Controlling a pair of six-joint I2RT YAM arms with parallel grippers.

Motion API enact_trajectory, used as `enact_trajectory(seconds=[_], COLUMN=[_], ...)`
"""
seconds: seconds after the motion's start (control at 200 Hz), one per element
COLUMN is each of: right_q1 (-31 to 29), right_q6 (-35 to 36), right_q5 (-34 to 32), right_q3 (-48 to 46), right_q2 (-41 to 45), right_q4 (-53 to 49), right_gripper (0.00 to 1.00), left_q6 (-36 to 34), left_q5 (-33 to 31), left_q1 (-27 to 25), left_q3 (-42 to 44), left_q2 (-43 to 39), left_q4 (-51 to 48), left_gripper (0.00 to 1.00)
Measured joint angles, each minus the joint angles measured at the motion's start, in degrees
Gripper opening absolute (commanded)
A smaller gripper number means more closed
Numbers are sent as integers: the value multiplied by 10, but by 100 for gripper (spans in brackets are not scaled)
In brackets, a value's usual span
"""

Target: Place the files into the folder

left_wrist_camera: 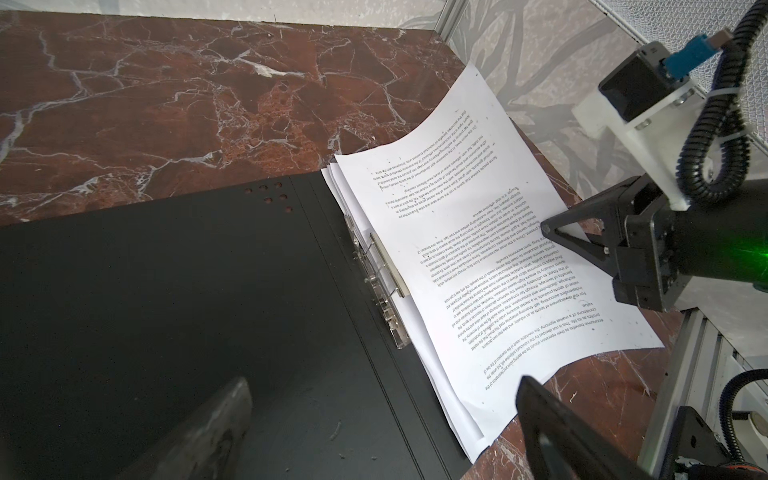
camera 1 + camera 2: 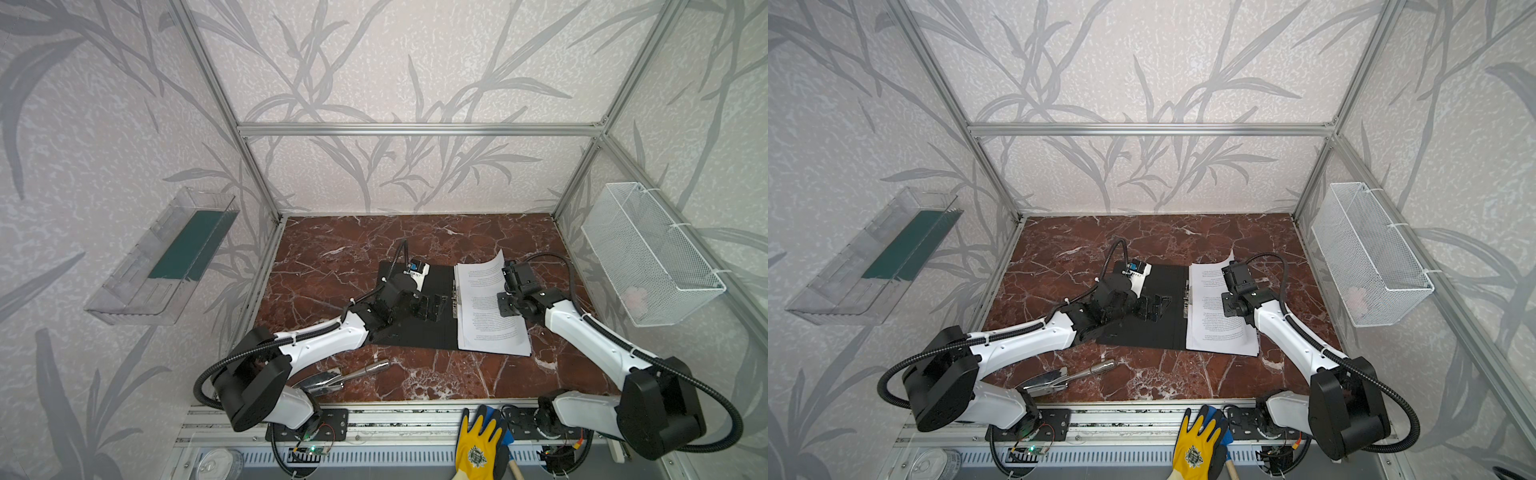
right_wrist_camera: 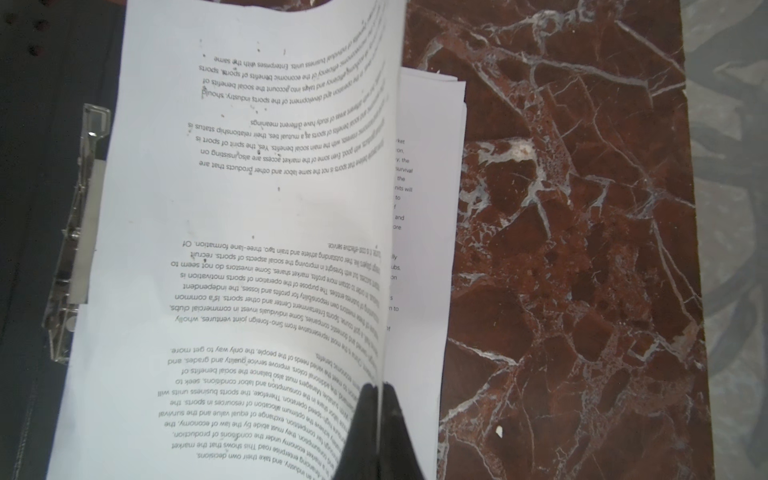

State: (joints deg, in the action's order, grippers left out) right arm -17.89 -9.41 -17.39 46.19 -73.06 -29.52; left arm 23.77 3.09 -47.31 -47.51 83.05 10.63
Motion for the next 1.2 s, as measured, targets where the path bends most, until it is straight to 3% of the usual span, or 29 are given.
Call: enact_trajectory(seconds=[1.2], right_q1=[-15], right_q6=[-2], right_q5=[51], right_q3=[0], right_q2=[-8], right_q4=[-2], right_gripper=[0], left_q6=[-8], left_q5=[-1], left_q1=[0], left_q3=[-9], left_q2=[21], left_q4=[-20], left_gripper=[99])
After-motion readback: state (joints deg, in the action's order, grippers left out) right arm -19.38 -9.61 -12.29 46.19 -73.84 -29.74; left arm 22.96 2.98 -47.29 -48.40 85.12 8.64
